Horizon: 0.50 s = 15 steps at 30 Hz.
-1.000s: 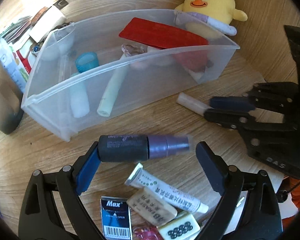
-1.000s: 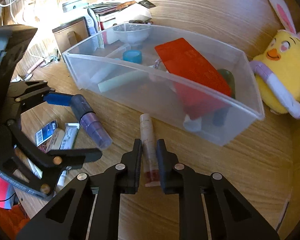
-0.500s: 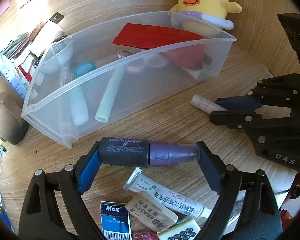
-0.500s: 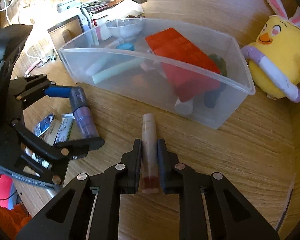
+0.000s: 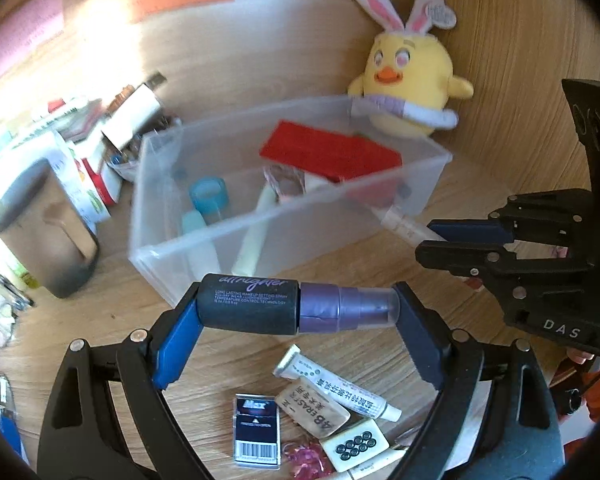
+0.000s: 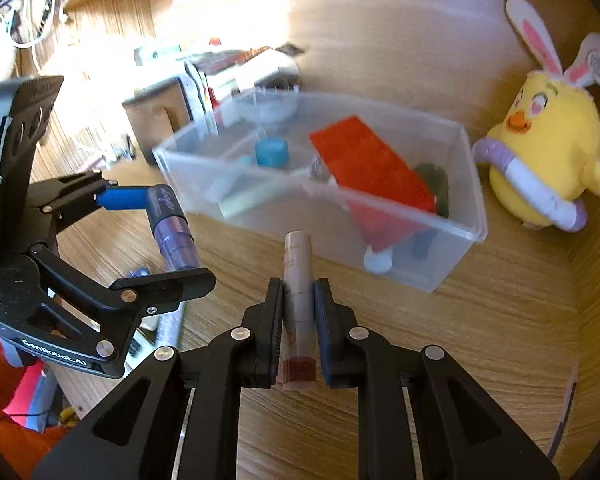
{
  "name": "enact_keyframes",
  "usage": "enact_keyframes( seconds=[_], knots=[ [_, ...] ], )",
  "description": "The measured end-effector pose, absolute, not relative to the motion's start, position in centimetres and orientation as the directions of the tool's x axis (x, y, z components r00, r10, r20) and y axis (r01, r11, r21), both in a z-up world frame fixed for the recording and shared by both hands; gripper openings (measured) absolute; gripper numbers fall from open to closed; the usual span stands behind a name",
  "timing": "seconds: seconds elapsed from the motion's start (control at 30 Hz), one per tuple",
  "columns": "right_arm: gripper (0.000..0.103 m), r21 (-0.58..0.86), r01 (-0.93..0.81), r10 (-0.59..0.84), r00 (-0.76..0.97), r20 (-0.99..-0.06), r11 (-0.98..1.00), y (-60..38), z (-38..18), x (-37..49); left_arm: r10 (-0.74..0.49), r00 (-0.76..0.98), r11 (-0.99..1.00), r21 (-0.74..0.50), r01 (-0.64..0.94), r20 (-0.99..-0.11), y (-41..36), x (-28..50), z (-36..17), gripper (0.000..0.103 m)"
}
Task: Organize objects
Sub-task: 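Carry bottle and lip tube into the clear box and release both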
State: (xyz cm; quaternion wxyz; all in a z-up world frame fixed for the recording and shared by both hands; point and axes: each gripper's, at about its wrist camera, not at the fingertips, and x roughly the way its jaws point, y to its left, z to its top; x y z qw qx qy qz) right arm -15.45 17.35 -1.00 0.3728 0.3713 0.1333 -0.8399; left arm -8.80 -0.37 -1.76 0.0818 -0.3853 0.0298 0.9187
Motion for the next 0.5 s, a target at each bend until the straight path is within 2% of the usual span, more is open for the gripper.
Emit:
enact_keyframes(
  seconds=[0.23, 0.37, 0.5],
  knots=[
    [0.014, 0.052, 0.714, -0.563, -0.502, -0.656, -0.698, 17.3, 2.1, -15.5, 0.121, -0.752, -0.990, -0.023, -0.139, -0.648, -1.5, -9.1, 0.8, 0.090],
    [0.014, 0.064, 0.703, -0.572, -0.520, -0.634, -0.709, 16.9, 3.2, -16.4, 0.086, -0.763, -0.994, -0.004, -0.109, -0.640, -2.1, -10.2, 1.3, 0.090],
    [0.014, 0.071, 0.680, -0.565, -0.541, -0.622, -0.730, 16.4, 4.0, -17.9, 0.088, -0.753, -0.996, -0.035, -0.085, -0.652, -3.1, -11.8, 1.3, 0.090]
  ],
)
